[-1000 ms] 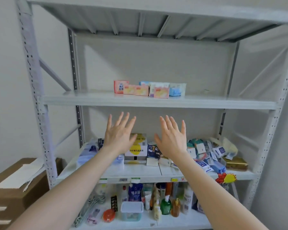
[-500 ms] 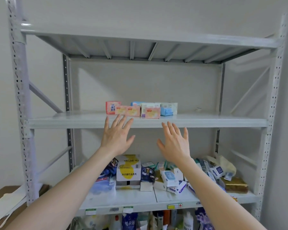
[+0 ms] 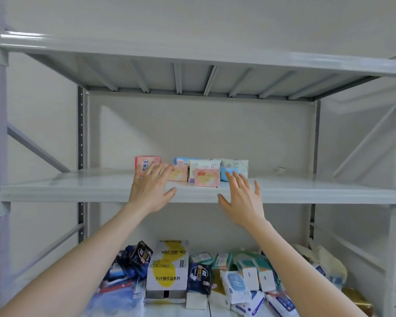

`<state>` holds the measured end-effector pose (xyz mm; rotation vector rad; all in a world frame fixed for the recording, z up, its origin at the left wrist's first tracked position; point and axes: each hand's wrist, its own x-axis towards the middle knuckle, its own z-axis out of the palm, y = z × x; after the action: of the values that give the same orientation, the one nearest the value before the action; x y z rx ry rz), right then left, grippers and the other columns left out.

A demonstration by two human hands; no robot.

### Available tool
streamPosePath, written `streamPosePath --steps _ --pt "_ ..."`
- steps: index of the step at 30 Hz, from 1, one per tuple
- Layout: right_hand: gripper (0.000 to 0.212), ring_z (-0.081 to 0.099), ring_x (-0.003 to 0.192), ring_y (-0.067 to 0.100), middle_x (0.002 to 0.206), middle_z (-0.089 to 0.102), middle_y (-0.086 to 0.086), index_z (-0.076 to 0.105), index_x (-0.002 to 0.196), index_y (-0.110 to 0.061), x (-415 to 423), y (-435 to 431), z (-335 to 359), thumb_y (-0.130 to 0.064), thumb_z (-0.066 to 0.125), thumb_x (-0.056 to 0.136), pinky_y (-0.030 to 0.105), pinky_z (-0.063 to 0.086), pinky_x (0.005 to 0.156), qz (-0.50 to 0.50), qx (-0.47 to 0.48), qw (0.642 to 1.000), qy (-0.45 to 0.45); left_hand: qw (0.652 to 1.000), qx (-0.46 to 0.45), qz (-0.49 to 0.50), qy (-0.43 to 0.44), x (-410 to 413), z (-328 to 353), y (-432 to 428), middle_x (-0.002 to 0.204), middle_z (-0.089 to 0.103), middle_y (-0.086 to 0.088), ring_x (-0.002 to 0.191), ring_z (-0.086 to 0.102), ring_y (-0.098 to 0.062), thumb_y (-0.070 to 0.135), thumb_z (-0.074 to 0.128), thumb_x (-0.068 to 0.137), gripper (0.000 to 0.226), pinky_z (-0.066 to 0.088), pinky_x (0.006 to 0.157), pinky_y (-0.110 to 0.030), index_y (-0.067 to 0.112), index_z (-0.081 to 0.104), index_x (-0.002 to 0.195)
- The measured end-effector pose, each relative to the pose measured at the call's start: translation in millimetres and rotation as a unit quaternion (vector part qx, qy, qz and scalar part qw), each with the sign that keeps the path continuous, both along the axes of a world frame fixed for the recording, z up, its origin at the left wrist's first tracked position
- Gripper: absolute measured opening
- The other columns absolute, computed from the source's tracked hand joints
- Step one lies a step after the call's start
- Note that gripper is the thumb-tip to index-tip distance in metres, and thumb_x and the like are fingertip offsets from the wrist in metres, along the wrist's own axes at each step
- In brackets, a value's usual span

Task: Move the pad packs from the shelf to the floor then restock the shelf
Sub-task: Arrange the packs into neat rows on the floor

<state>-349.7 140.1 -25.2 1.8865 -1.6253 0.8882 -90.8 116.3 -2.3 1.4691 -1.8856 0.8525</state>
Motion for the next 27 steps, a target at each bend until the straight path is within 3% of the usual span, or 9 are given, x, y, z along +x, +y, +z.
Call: streamPosePath --steps 4,19,24,27 --pt "0.067 0.013 0.147 0.016 0.16 0.018 -0.001 0.015 0.152 -0.024 6 -43 8 -0.053 0.035 0.095 0.048 0.006 0.118 0.002 -0.012 1.0 -0.013 1.0 -0.014 -0.012 0.005 12 17 -44 0.153 0.032 0.003 0.145 0.021 -0.021 0.053 0.046 0.091 0.061 0.009 0.113 -0.05 0.026 0.032 0.145" --pt "0.07 0.017 0.146 0.019 0.159 0.021 0.0 0.021 0.15 -0.024 8 -163 14 -0.056 0.041 0.091 0.045 0.016 0.116 0.025 -0.005 0.996 -0.082 0.992 0.096 -0.072 0.038 14 26 -196 0.16 0.018 0.004 0.149 0.008 -0.016 0.062 0.041 0.091 0.071 0.008 0.118 -0.053 0.03 0.019 0.151" --pt "0.072 0.025 0.143 0.017 0.157 0.026 -0.003 0.023 0.148 -0.026 5 -183 6 -0.054 0.046 0.087 0.044 0.023 0.113 0.055 0.003 0.993 -0.107 0.983 0.145 -0.096 0.06 12 24 -236 0.158 0.023 0.005 0.148 0.01 -0.018 0.06 0.043 0.092 0.069 0.006 0.117 -0.054 0.03 0.021 0.15" --pt "0.066 0.036 0.134 0.017 0.148 0.039 -0.007 0.03 0.143 -0.025 4 -189 4 -0.05 0.051 0.085 0.038 0.031 0.103 0.081 -0.01 0.99 -0.118 0.981 0.173 -0.079 0.051 14 21 -254 0.155 0.029 0.003 0.148 0.014 -0.02 0.061 0.043 0.091 0.068 0.007 0.116 -0.057 0.031 0.025 0.149"
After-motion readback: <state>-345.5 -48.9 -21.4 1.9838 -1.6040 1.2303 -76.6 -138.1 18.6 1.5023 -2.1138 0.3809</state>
